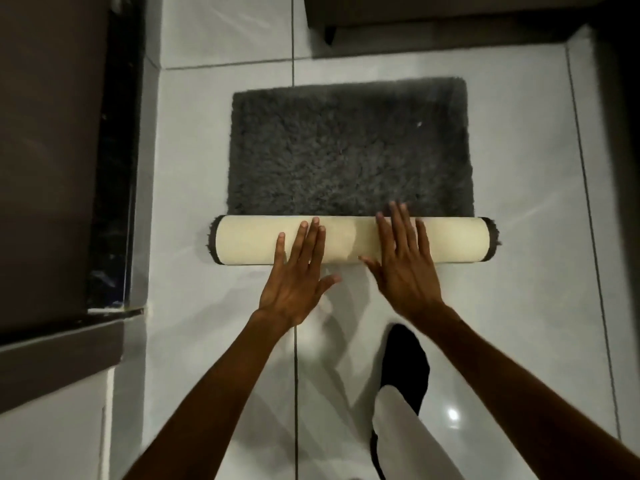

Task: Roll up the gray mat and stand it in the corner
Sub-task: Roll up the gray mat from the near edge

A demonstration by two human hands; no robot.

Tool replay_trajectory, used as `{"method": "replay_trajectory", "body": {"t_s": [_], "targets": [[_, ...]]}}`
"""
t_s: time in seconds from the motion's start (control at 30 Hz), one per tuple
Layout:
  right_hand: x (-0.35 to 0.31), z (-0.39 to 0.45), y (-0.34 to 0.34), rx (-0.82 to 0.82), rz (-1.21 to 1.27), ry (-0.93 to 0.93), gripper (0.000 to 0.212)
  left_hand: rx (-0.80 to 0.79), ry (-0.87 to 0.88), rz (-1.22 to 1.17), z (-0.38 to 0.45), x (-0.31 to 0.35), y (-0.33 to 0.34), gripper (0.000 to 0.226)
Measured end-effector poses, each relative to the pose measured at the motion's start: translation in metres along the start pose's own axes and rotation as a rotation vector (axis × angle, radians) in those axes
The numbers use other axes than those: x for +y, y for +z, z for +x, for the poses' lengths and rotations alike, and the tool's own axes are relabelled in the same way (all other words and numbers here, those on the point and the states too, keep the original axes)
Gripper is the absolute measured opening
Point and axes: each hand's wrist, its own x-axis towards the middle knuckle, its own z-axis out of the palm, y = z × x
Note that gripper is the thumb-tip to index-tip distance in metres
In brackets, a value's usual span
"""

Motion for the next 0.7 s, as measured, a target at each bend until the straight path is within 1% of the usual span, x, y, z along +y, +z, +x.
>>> {"method": "replay_trajectory", "body": {"t_s": [0.07, 0.1, 0.13, 0.2, 0.27, 0.33, 0.43, 0.5, 0.57, 0.63, 0.7], "targets": [[-0.013, -0.023, 0.004, 0.039, -0.018, -0.05, 0.063, 0.027, -0.069, -0.012, 0.018, -0.006, -0.013, 0.091], [-0.019, -0.033, 0.006, 0.014, -0.031, -0.055, 0.059, 0.02, -0.09, -0.02, 0.029, -0.009, -0.024, 0.091], [-0.023, -0.043, 0.008, -0.036, -0.03, -0.044, 0.061, 0.017, -0.092, -0.025, 0.038, -0.011, -0.031, 0.092], [-0.028, -0.041, 0.009, -0.123, -0.07, -0.035, 0.073, 0.02, -0.07, -0.003, 0.063, -0.02, -0.05, 0.092], [-0.021, -0.002, 0.002, -0.134, -0.106, -0.072, 0.084, 0.069, -0.097, -0.016, 0.098, -0.034, -0.082, 0.09], [-0.007, 0.055, -0.02, -0.107, -0.126, -0.103, 0.089, 0.12, -0.148, -0.022, 0.13, -0.046, -0.118, 0.083], [0.012, 0.127, -0.05, -0.075, -0.169, -0.097, 0.094, 0.186, -0.078, -0.031, 0.152, -0.051, -0.146, 0.076], [0.016, 0.168, -0.07, -0.064, -0.153, -0.068, 0.096, 0.232, -0.02, -0.002, 0.151, -0.052, -0.154, 0.073], [0.023, 0.207, -0.091, -0.033, -0.138, -0.054, 0.094, 0.264, 0.017, 0.075, 0.152, -0.059, -0.158, 0.072], [0.036, 0.246, -0.111, -0.039, -0.128, -0.066, 0.091, 0.266, 0.002, 0.089, 0.164, -0.066, -0.164, 0.074], [0.045, 0.264, -0.118, -0.068, -0.1, -0.088, 0.09, 0.253, -0.013, 0.106, 0.171, -0.064, -0.164, 0.078]]}}
